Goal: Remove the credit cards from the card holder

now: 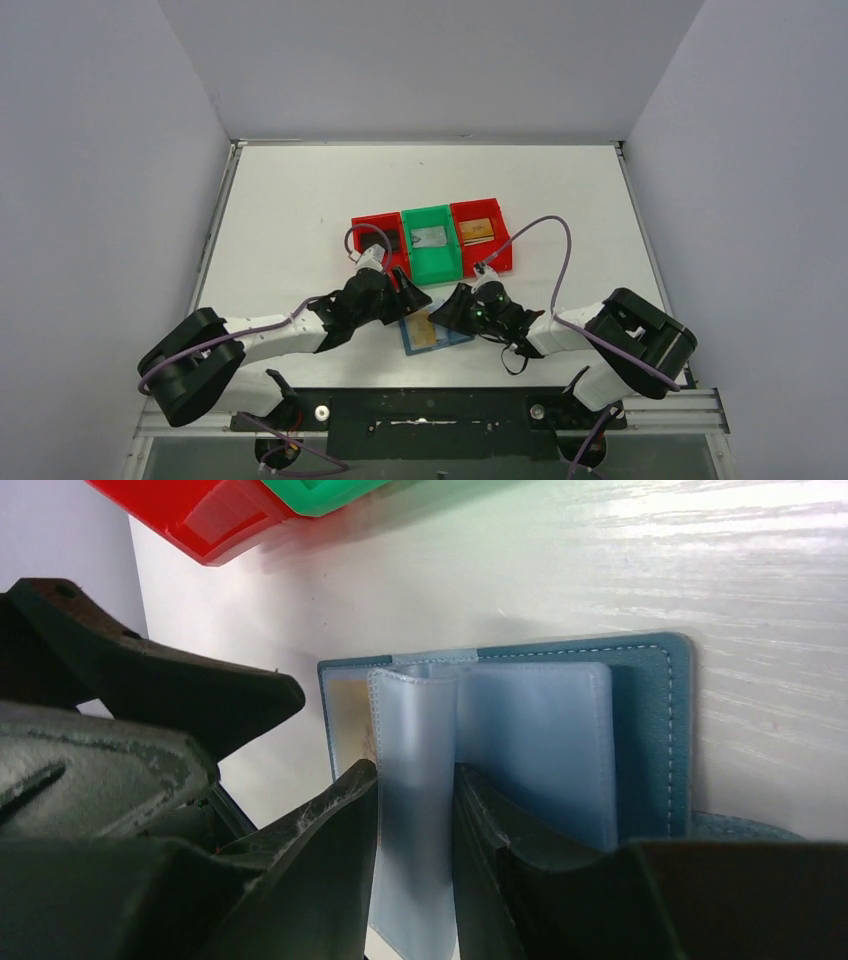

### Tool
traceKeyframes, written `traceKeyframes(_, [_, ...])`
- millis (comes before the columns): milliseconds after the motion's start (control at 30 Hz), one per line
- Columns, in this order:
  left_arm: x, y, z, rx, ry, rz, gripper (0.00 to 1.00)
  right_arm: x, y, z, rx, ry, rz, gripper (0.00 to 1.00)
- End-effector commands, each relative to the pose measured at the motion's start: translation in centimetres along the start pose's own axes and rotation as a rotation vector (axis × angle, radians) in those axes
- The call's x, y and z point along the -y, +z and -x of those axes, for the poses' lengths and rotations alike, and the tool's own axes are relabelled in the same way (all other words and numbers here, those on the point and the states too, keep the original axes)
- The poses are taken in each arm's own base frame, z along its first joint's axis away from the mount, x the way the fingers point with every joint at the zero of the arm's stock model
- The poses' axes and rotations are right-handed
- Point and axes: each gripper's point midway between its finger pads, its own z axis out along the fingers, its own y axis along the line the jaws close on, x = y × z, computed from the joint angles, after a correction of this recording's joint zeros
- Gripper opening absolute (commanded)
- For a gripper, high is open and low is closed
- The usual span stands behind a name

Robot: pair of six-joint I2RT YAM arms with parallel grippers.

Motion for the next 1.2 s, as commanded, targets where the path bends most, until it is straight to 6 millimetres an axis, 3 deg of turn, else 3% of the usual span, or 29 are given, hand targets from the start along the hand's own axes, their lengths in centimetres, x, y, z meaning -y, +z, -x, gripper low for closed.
traceKeyframes(0, [4.5, 0.8, 2.1, 0.030, -0.127, -0.169, 0.57, -0.7, -0.5, 0.9, 0.043, -0.004, 0.046, 0.32])
traceKeyframes(200, [3.8, 1.9, 1.4, 0.003, -0.146, -0.139, 0.47, -0.6, -0.7, 1.1, 0.053, 0.001, 0.061, 0.33])
traceKeyframes(433, [3.0, 2.4, 0.3, -0.034, -0.144, -0.118, 0.12, -0.3, -0.8, 1.2, 0.057, 0.009, 0.060, 0.33])
traceKeyframes(567, [2.0, 2.3, -0.4, -0.051, -0.130, -0.076, 0.00, -0.4, -0.8, 1.3, 0.057, 0.012, 0.066, 0.33])
traceKeyframes(867, [0.2, 2.5, -2.9, -0.096, -0.074, 0.018, 0.00, -1.0, -0.9, 1.5, 0.064, 0.029, 0.101, 0.35])
traceKeyframes(1167, [1.3, 2.6, -3.3, -0.134, -0.038, -0.062, 0.00, -2.1, -1.5, 1.4, 0.063, 0.002, 0.165, 0.45])
